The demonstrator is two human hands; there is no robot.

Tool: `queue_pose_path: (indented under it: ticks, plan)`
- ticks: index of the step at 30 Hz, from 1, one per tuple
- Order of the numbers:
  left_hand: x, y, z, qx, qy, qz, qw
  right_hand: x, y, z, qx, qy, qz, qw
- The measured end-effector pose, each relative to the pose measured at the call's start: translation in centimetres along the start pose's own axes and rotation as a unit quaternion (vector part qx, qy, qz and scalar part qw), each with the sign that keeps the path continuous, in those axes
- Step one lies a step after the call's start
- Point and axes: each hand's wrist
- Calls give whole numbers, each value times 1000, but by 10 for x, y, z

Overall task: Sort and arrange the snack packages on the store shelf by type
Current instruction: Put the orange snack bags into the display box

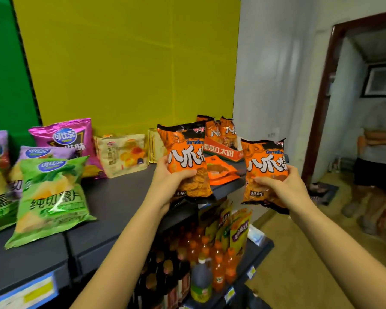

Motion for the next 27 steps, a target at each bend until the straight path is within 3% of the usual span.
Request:
queue_pose_path:
  ticks: [10, 27]
  plan:
    - [97, -30, -92, 5, 42, -10, 999, -21, 44, -138, -2, -31, -37, 999]
    - [255, -55, -164, 43, 176, -47, 982, -49, 74, -353, -49, -176, -102, 978]
Point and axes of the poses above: each hand's wrist, its own z-axis away from the middle knuckle, its own x-axis out of the palm, y = z × x, and after that the axes turned 4 degrees about y, right-handed
